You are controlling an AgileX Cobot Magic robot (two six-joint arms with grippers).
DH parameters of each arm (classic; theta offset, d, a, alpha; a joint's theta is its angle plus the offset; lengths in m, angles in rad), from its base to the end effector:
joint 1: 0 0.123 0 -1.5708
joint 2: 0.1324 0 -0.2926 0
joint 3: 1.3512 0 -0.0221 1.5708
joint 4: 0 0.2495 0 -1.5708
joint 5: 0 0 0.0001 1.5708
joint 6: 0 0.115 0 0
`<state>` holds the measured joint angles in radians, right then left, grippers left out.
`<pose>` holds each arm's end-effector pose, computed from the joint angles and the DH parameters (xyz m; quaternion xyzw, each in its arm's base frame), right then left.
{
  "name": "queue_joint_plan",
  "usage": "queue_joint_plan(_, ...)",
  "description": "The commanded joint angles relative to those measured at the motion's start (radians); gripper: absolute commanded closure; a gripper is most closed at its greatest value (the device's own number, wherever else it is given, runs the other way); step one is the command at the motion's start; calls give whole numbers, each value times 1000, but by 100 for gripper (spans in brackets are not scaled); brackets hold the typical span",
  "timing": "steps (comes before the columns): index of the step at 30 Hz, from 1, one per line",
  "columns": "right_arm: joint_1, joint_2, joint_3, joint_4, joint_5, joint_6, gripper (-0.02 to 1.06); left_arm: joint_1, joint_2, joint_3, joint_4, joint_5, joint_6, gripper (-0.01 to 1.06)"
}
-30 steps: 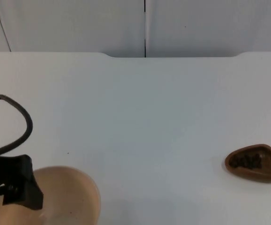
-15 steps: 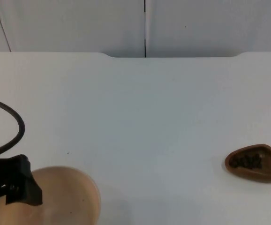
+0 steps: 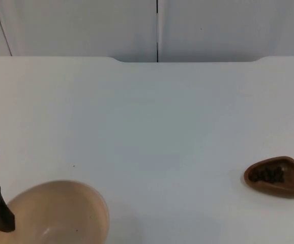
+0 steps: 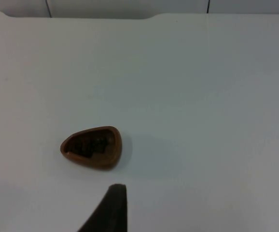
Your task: Pick up the bowl with the left hand and pour the coffee beans from the cup into the bowl with the right hand.
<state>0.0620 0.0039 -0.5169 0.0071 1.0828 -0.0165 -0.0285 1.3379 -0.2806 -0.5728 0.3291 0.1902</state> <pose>0.0053 0.0011 0.2685 -0.0338 0.8549 0.0153 0.5174 0.1649 -0.0249 0.1133 -0.1473 0.9723 -0.1158 0.1397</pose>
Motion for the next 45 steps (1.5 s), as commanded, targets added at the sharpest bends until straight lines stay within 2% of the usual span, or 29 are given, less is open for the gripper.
queue_joint_plan(1,-4,-4,1,0,-3,1,-1,7,-1,6,-44,-2,45,6)
queue_joint_plan(8,-4,-4,1,0,-3,1,-1,7,43,8,-182,17,217,6)
queue_joint_plan(11,-4,-4,1,0,-3,1,-1,7,96,8,-191,-32,221,6)
queue_joint_plan(21,-4,-4,1,0,-3,1,-1,7,163,8,-196,-78,234,6)
queue_joint_plan(32,-4,-4,1,0,-3,1,-1,7,179,8,-196,-81,243,18)
queue_joint_plan(34,-4,-4,1,0,-3,1,-1,7,179,8,-196,-81,243,23)
queue_joint_plan(36,-4,-4,1,0,-3,1,-1,7,179,8,-201,-81,243,35)
queue_joint_plan(37,-4,-4,1,0,-3,1,-1,7,179,8,-201,-81,243,35)
queue_joint_plan(42,-4,-4,1,0,-3,1,-1,7,177,8,-201,-76,243,75)
queue_joint_plan(43,-4,-4,1,0,-3,1,-1,7,177,8,-201,-76,243,75)
queue_joint_plan(45,-4,-4,1,0,-3,1,-1,7,172,8,-201,-74,243,94)
